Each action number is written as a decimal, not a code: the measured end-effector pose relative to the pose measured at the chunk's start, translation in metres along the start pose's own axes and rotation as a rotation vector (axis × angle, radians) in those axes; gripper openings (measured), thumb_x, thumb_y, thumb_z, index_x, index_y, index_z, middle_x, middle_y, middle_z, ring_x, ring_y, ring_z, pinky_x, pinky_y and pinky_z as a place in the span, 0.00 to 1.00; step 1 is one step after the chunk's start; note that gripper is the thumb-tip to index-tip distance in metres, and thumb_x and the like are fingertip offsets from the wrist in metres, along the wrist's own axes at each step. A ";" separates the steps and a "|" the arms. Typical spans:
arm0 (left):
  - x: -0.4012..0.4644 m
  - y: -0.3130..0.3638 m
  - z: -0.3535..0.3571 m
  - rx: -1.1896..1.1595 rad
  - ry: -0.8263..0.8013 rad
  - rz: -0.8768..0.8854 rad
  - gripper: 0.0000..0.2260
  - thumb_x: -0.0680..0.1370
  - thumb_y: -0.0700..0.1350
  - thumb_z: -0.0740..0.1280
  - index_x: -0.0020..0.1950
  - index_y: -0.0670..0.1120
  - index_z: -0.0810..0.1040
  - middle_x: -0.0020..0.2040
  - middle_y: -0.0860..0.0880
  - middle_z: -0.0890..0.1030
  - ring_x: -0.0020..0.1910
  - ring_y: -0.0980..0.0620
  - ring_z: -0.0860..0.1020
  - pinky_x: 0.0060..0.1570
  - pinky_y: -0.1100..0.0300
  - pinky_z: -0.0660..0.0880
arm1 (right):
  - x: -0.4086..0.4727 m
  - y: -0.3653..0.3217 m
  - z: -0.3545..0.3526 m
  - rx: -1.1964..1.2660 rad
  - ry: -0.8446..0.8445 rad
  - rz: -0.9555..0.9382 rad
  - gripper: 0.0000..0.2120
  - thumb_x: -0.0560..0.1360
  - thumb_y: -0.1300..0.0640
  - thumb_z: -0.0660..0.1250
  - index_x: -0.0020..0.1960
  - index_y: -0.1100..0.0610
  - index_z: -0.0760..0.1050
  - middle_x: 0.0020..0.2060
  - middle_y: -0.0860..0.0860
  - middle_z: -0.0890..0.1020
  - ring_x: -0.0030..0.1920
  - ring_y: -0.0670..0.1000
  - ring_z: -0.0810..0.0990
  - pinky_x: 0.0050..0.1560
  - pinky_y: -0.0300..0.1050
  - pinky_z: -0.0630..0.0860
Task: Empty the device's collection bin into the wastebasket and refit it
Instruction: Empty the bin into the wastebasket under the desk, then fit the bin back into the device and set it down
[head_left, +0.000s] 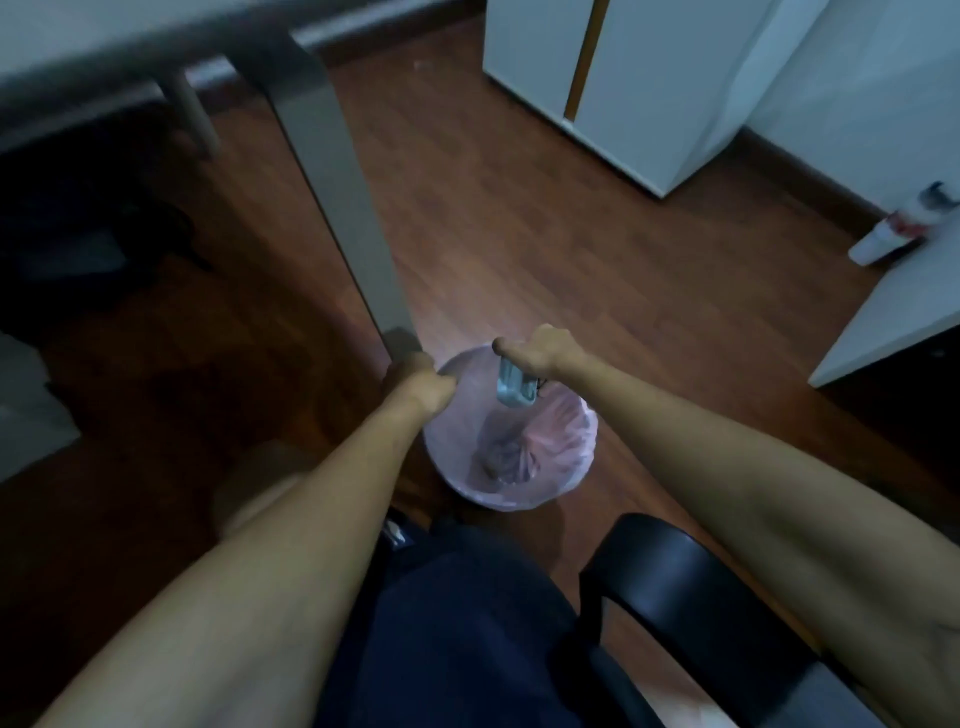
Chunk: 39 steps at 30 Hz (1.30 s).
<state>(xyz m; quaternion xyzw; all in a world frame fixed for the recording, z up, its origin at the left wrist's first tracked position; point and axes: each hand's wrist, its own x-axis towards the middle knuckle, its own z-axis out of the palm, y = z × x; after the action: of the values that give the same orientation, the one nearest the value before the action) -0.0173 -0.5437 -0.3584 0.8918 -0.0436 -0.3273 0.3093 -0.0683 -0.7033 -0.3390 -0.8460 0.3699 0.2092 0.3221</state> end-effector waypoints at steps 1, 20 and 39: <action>-0.008 0.007 -0.012 -0.003 -0.010 0.021 0.30 0.67 0.61 0.63 0.56 0.38 0.80 0.58 0.37 0.82 0.56 0.38 0.81 0.58 0.47 0.77 | -0.011 -0.008 -0.011 0.015 0.020 -0.010 0.26 0.76 0.40 0.62 0.48 0.64 0.78 0.43 0.60 0.79 0.32 0.56 0.77 0.26 0.41 0.68; -0.241 0.081 -0.261 0.026 0.426 0.474 0.12 0.77 0.47 0.65 0.46 0.40 0.84 0.48 0.39 0.85 0.51 0.44 0.82 0.51 0.53 0.77 | -0.228 -0.191 -0.158 0.706 0.156 -0.443 0.14 0.67 0.46 0.68 0.42 0.57 0.74 0.37 0.60 0.77 0.34 0.58 0.78 0.36 0.51 0.78; -0.295 -0.080 -0.446 -0.109 1.144 0.102 0.29 0.71 0.50 0.70 0.69 0.41 0.73 0.68 0.41 0.75 0.66 0.41 0.74 0.63 0.53 0.70 | -0.286 -0.404 -0.032 0.652 -0.326 -0.736 0.20 0.72 0.48 0.69 0.56 0.62 0.75 0.44 0.60 0.81 0.37 0.57 0.83 0.37 0.49 0.82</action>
<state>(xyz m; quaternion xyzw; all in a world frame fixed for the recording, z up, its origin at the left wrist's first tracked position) 0.0146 -0.1636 0.0242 0.9064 0.1044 0.2207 0.3446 0.0599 -0.3753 0.0107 -0.7321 0.0389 0.0852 0.6747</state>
